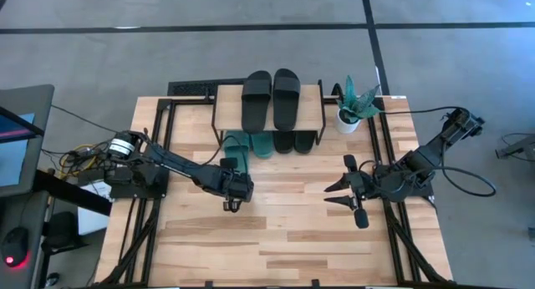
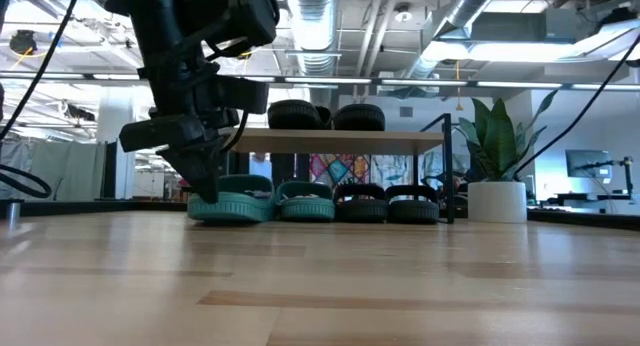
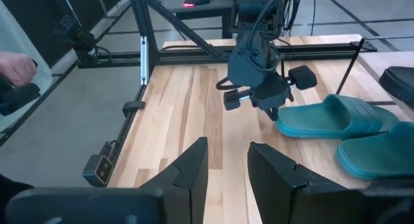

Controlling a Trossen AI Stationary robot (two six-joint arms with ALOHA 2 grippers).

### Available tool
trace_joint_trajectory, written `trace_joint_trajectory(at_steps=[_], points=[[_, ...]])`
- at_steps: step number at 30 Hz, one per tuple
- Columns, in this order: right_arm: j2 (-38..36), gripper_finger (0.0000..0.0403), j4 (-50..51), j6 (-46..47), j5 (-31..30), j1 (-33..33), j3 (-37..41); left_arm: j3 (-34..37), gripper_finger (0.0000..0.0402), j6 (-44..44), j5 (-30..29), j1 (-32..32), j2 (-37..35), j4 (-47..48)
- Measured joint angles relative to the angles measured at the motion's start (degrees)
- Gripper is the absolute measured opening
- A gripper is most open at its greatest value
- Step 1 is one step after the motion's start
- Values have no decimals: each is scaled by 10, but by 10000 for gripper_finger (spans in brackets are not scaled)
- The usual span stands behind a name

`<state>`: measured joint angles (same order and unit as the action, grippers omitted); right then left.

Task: Pick and place slides into the shelf
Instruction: Put the left green slide under the shelf

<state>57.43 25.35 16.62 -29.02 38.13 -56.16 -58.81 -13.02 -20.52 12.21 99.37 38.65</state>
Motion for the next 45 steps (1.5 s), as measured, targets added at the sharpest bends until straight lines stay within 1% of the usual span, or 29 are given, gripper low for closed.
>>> trace_joint_trajectory(at_steps=[10,20,25,36,43,45], points=[[0,98,13,-1,-15,0,0,1,0,9,-4,-6,0,-2],[0,98,13,-1,-17,0,0,30,0,11,-8,-35,1,-16],[0,98,16,-1,-27,-2,0,31,0,36,-27,-53,1,-30],[0,98,17,-1,-26,-31,0,31,0,124,-24,-117,1,-31],[0,98,17,-1,-26,-34,0,31,0,173,-23,-168,1,-38],[0,98,17,-1,-26,-34,0,31,0,183,-14,-181,1,-41]])
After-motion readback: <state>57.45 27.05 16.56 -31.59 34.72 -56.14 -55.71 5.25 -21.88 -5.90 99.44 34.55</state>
